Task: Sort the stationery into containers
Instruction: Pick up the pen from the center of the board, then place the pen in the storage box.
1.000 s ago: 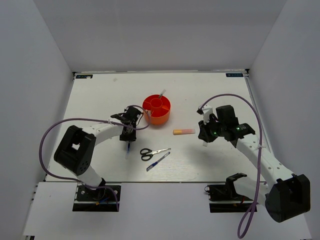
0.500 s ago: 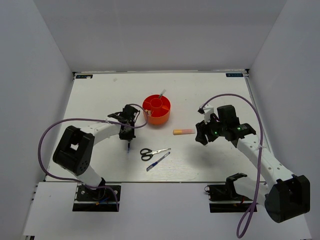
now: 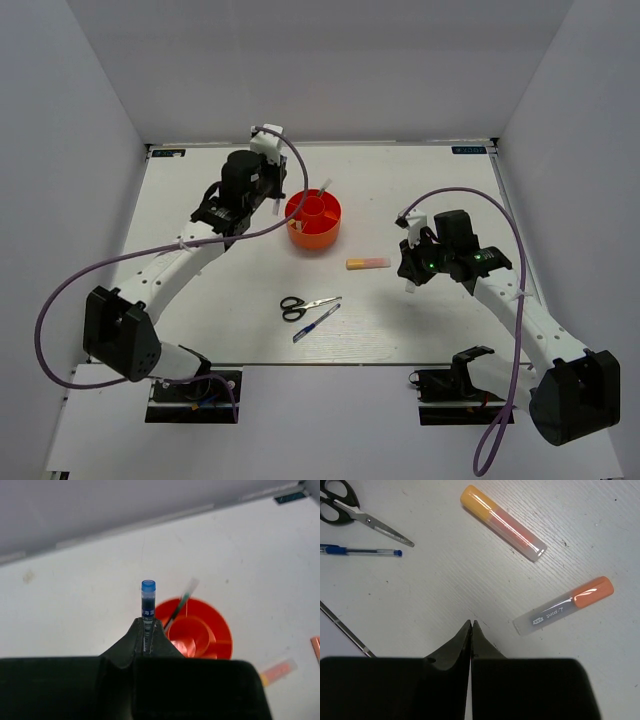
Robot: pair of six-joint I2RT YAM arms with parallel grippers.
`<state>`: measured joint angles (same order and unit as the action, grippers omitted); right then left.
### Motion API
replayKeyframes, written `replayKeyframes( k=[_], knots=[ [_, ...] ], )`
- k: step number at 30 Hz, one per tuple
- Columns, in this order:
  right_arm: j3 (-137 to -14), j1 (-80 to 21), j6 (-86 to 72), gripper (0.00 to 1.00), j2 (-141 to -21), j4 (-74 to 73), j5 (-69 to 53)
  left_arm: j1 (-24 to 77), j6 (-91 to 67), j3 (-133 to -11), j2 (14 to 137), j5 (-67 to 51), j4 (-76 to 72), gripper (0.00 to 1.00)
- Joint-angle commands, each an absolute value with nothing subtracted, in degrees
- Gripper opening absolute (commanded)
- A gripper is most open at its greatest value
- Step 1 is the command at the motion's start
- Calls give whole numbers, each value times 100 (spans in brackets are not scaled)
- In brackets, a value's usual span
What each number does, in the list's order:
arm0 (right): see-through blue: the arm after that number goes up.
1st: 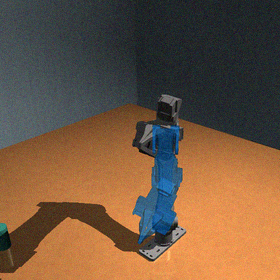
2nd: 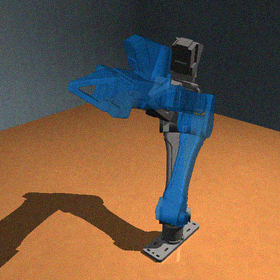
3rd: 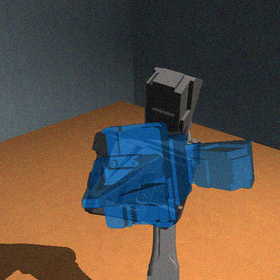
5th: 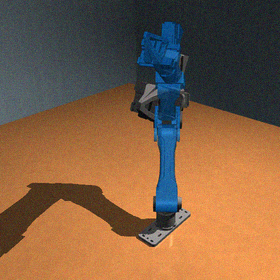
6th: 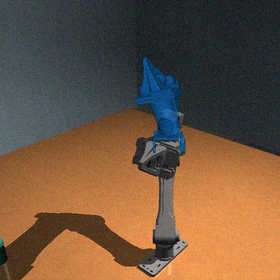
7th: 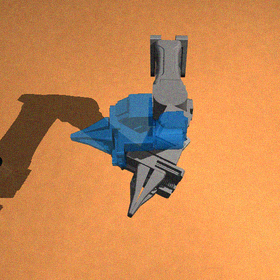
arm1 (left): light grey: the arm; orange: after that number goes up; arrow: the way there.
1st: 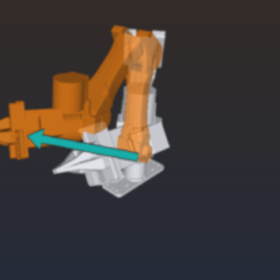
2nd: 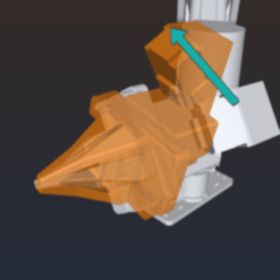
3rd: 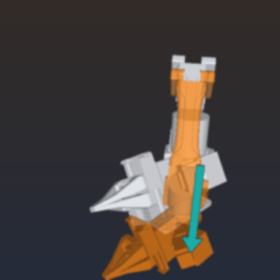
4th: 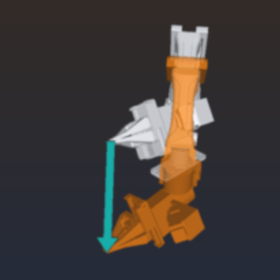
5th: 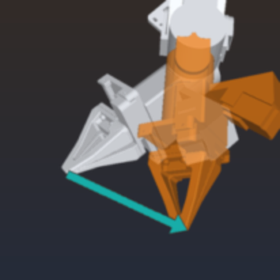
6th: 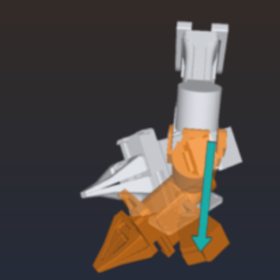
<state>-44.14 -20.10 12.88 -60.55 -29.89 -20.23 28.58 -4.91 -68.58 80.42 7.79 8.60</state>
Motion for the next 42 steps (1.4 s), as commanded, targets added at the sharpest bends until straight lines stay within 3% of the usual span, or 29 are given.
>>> replayKeyframes(
  k=[1,9,27,29,30,33,42],
  knots=[
    [-4377,-1986,1318,0,-5968,-2909,-2127,2865,272,-6610,8287,483,-1094,0],
    [-4394,-1995,1345,0,-6082,-2892,-2127,2830,510,-6855,9516,396,-2819,0],
    [-4403,-1978,1389,0,-6170,-2892,-2118,2856,71,-6830,10283,255,-2979,0],
    [-4412,-1995,1389,18,-6152,-2909,-2118,2865,53,-6742,10275,255,-3041,2],
    [-4421,-1978,1397,21,-6170,-2909,-2127,2857,53,-6698,10292,264,-3041,5],
    [-4412,-1977,1415,24,-6170,-2935,-2145,2874,35,-6645,10292,290,-3059,12],
    [-4395,-1960,1415,24,-6161,-2936,-2180,2918,44,-6627,10310,325,-3015,18]
  ],
)
